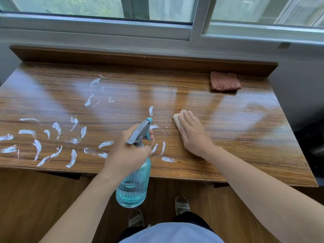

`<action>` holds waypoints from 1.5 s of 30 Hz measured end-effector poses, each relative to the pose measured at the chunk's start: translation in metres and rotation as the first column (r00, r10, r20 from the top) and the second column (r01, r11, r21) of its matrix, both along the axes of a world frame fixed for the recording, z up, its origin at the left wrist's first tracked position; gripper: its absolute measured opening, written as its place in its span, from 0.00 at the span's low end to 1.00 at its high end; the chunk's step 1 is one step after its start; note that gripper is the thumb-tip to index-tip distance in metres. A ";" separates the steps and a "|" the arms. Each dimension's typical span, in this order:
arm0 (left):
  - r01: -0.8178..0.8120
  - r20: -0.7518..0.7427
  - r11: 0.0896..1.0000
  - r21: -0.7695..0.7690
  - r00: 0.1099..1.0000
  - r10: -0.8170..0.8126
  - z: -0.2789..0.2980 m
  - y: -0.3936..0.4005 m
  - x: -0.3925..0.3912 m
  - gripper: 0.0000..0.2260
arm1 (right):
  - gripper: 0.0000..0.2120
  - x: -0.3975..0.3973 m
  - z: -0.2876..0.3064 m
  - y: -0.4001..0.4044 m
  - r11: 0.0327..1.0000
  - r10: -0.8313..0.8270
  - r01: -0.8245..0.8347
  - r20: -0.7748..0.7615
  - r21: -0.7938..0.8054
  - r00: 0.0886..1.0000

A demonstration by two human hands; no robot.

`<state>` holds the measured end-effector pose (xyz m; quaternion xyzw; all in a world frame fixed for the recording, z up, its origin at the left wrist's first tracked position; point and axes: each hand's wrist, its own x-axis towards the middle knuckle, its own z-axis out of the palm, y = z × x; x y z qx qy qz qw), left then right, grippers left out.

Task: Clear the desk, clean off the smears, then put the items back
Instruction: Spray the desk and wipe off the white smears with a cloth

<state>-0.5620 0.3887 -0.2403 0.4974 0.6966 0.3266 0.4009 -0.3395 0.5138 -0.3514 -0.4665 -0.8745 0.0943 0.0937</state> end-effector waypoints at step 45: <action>0.136 0.050 0.991 0.004 0.989 -0.136 -0.017 -0.001 -0.048 0.16 | 0.28 -0.016 0.007 -0.126 0.962 0.259 -0.241 0.152 -0.129 0.954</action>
